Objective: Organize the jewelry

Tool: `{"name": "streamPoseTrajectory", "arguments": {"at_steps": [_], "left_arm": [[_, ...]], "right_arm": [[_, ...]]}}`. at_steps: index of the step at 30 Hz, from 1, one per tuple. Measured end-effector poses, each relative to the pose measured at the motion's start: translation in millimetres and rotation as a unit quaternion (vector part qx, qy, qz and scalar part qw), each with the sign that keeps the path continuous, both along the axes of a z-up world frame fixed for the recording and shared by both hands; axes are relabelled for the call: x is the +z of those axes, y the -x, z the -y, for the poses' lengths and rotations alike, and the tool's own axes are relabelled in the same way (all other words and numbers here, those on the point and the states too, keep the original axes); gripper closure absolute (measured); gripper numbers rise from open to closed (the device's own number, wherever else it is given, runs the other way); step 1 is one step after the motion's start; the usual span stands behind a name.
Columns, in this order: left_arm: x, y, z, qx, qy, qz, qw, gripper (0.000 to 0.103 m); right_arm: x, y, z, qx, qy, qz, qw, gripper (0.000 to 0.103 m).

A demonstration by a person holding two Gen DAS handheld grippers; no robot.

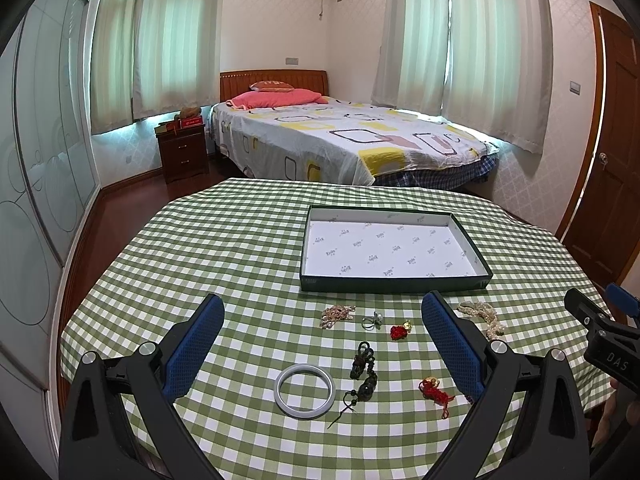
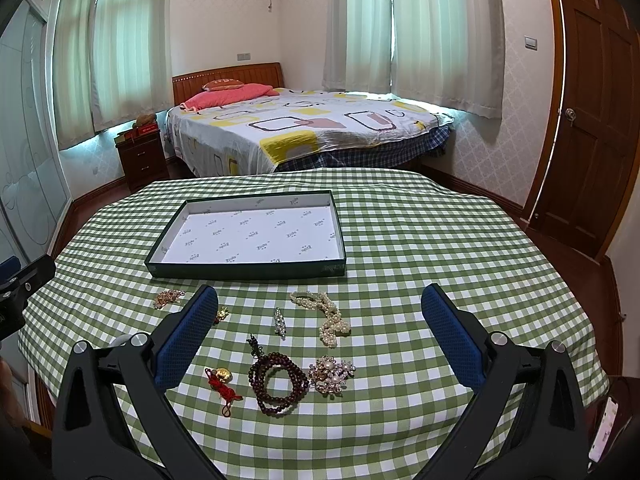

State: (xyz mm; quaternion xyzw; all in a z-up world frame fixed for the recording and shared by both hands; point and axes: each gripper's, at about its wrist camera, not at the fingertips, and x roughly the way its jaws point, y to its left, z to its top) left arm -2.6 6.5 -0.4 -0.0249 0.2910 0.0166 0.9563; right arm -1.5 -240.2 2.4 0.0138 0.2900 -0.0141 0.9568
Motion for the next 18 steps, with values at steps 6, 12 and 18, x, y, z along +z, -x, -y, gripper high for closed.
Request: {"name": "streamPoseTrajectory", "arguments": {"at_steps": [6,12,18], "left_arm": [[-1.7,-0.5,-0.6,0.0,0.0,-0.001,1.0,0.007],[-1.8,-0.5,-0.8,0.0,0.0,-0.001,1.0,0.007],[-2.0,-0.1,-1.2,0.001,-0.001,-0.001,1.0,0.007]], "right_arm": [[0.0,-0.1,-0.1,0.0,0.0,0.0,1.0,0.004],[0.3,-0.1,-0.5,0.0,0.001,0.0,1.0,0.004],[0.3,0.3,-1.3,0.0,0.002,0.0,1.0,0.004]]}}
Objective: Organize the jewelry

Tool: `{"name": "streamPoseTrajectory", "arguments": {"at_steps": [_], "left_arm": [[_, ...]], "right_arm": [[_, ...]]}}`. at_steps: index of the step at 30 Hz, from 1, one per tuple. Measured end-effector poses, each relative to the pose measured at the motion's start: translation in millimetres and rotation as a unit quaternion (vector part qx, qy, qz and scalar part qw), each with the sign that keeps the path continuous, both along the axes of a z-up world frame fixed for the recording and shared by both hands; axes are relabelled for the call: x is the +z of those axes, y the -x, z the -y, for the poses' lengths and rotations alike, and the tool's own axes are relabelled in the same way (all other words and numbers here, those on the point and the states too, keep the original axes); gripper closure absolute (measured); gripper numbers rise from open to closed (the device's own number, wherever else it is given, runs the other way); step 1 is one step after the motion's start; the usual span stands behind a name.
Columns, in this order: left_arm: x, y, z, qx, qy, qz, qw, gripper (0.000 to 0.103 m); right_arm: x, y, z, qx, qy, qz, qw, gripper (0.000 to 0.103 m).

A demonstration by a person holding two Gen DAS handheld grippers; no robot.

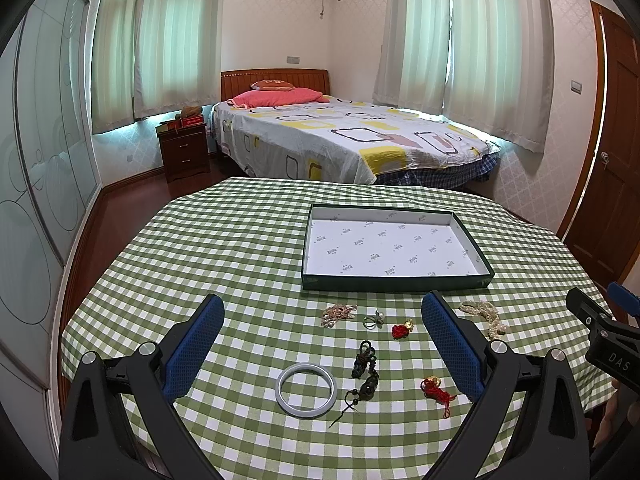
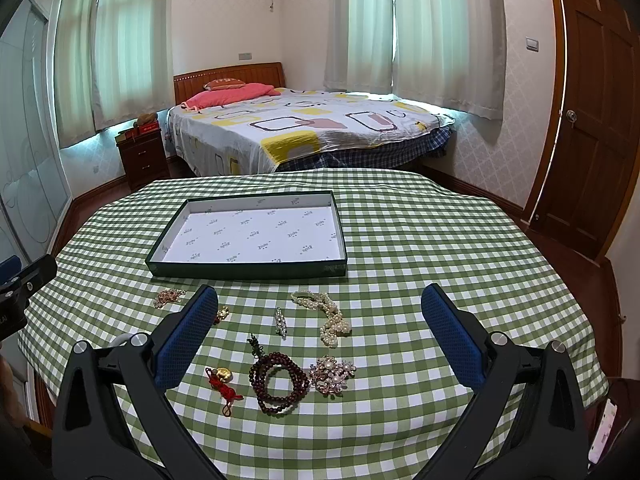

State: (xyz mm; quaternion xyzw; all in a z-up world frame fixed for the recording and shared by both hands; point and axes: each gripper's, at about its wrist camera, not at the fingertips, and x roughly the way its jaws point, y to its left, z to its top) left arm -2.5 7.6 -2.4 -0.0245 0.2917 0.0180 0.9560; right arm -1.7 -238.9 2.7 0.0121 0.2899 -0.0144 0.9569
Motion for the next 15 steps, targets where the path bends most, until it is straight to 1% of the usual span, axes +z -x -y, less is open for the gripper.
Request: {"name": "streamPoseTrajectory", "arguments": {"at_steps": [10,13,15], "left_arm": [[-2.3,-1.3,-3.7,-0.002,0.001,0.002,1.0,0.007],[-7.8,-5.5,-10.1,0.001,0.006,-0.005,1.0,0.007],[-14.0,-9.3,-13.9,0.002,0.009,-0.013,0.9999,0.007]], "right_arm": [[-3.5,-1.0,-0.9,0.0,-0.001,-0.003,1.0,0.004],[-10.5,-4.0,-0.1,0.002,-0.004,-0.007,1.0,0.004],[-20.4,-8.8,1.1,0.004,-0.006,-0.013,1.0,0.004]]}}
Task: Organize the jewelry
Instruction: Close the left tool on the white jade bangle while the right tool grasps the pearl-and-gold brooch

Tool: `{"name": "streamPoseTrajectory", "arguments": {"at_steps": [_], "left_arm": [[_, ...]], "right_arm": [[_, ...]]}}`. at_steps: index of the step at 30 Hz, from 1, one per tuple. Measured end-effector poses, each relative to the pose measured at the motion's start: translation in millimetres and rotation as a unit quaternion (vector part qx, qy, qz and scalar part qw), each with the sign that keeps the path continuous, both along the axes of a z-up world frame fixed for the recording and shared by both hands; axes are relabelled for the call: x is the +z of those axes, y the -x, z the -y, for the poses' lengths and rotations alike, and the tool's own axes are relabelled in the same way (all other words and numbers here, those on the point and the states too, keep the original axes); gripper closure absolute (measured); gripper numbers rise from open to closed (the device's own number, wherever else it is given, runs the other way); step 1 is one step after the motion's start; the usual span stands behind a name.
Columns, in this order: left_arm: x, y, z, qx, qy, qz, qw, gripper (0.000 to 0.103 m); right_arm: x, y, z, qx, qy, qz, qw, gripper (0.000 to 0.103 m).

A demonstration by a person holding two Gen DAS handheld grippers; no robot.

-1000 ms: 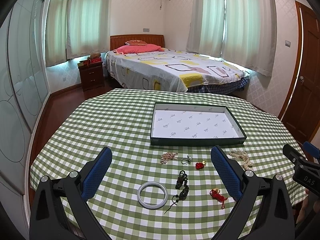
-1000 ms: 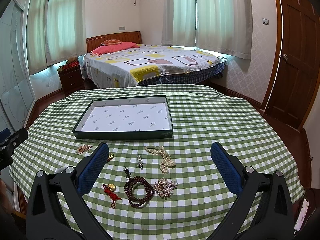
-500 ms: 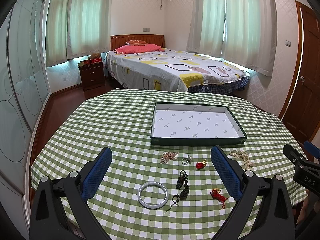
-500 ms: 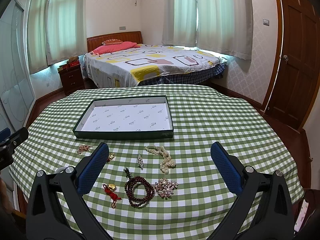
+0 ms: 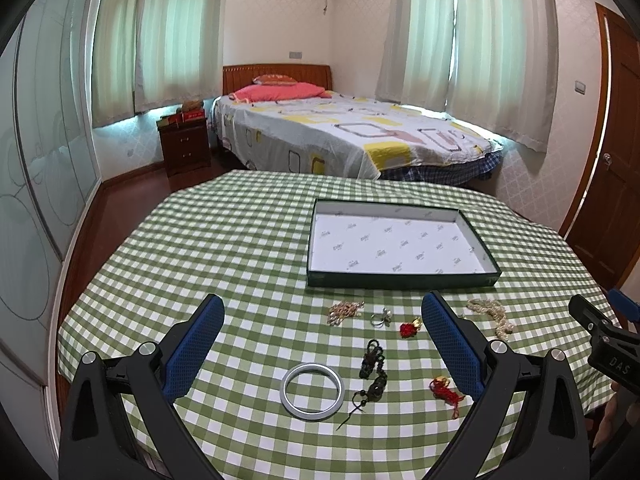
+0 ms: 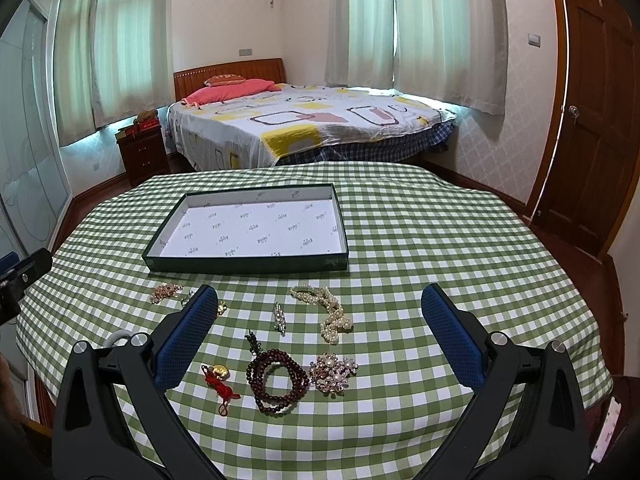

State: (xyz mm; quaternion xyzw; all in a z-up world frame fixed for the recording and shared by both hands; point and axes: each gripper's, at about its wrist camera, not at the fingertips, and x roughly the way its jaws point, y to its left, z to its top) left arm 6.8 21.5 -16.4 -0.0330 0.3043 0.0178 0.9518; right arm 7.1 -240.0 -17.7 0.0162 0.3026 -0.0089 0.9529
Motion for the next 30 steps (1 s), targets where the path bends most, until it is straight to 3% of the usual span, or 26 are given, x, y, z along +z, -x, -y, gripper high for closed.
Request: {"name": "streamPoseTrajectory", "arguments": {"at_steps": [8,17,22,30], "left_arm": [[-52.2,-21.7,-12.6,0.004,0.002,-0.074,0.9973,0.007],[-115.6,-41.0,-14.1,0.004,-0.005,-0.161,0.987,0.007],[-134.5,-47.5,-14.4,0.011,-0.006,-0.185,0.9826,0.007],[-146.6,-51.9,-14.4,0.005,0.003,-0.199,0.98,0.007]], "right_arm": [[-41.6,-14.2,-2.9,0.013,0.0,-0.039,0.999,0.004],[-86.5,-30.7,-2.3,0.016,-0.013,-0.092,0.996,0.004],[-104.8,-37.5,-2.6,0.019,-0.017,-0.112,0.993,0.004],[-109.6,-40.2,-3.4,0.025,-0.023,-0.108,0.994,0.004]]}}
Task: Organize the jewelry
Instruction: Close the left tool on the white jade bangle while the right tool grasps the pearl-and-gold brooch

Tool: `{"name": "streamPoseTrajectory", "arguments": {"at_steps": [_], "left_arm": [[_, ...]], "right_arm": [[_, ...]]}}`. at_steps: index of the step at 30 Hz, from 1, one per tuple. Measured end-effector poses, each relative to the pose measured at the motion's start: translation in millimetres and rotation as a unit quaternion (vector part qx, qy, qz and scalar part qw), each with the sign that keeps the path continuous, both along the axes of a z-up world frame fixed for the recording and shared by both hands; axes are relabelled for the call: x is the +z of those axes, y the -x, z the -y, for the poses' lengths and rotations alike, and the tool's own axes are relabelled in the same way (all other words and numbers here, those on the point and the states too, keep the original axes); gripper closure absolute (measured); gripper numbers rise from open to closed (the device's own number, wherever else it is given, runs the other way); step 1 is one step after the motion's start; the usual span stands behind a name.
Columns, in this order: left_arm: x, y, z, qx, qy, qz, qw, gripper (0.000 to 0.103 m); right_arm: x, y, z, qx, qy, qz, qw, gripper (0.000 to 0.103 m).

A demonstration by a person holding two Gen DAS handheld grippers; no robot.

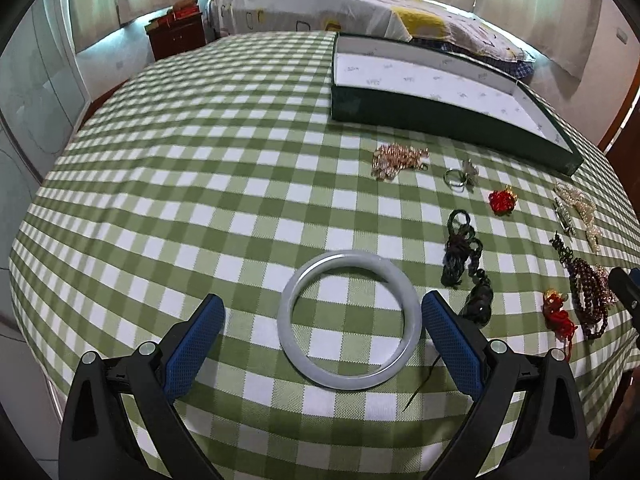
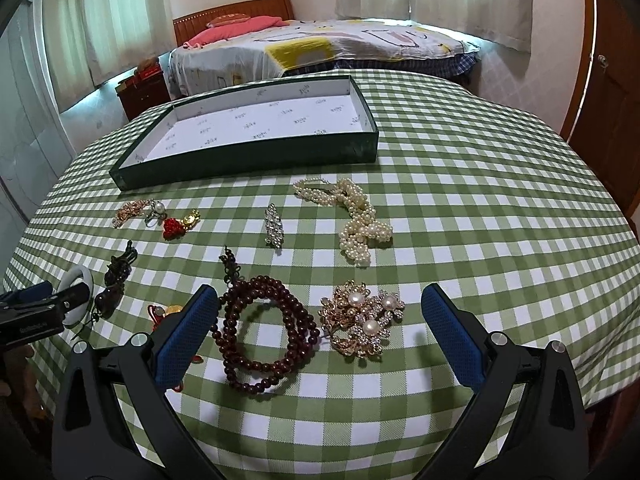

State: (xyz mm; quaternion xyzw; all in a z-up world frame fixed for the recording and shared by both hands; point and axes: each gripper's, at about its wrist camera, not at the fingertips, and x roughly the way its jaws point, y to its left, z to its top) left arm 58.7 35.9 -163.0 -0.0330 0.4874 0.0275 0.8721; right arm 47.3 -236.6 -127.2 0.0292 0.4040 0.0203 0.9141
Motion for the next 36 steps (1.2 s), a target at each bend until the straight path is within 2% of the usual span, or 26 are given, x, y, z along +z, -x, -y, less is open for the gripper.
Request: {"name": "streamPoseTrajectory", "arguments": {"at_steps": [3,14,15,17,18,19,20,24,32,36], "left_arm": [[-1.9,-0.7,4.7,-0.007,-0.016,0.002,0.9999,0.007],[-1.6,-7.0,-5.4,-0.011,-0.015,0.015,0.9997,0.008],[-1.3,-6.8,-5.9,-0.01,-0.016,0.017,0.9997,0.01],[0.6,-5.7,-7.7,-0.008,-0.018,0.026,0.9995,0.021],[2.4,-5.2,-8.6,-0.01,-0.02,0.032,0.9992,0.031],[3.0,-5.5,-9.9,-0.01,-0.021,0.035,0.9991,0.035],[3.5,-5.4,-12.2,-0.01,-0.019,0.035,0.9991,0.035],[3.5,-6.0,-12.7,-0.012,-0.021,0.039,0.999,0.035],[3.6,-6.3,-12.7,-0.011,-0.023,0.04,0.9989,0.035],[3.7,-6.6,-12.5,-0.011,-0.023,0.04,0.9989,0.035]], "right_arm": [[-0.8,-0.8,-0.2,0.003,-0.002,-0.002,1.0,0.004],[3.7,2.9,2.7,0.002,0.0,0.004,1.0,0.005],[3.5,2.3,5.3,-0.002,0.0,0.003,1.0,0.005],[2.2,0.6,10.7,-0.01,0.0,0.001,1.0,0.006],[1.7,0.0,13.1,-0.012,-0.002,0.0,1.0,0.012],[0.8,-0.9,16.5,-0.016,-0.006,-0.002,1.0,0.015],[-0.9,-2.7,20.5,-0.021,-0.012,-0.007,1.0,0.021],[-6.6,-6.3,27.6,-0.03,-0.015,-0.019,0.999,0.028],[-17.4,-13.4,28.2,-0.033,-0.012,-0.037,0.999,0.033],[-20.5,-13.3,31.1,-0.034,-0.013,-0.042,0.998,0.041]]}}
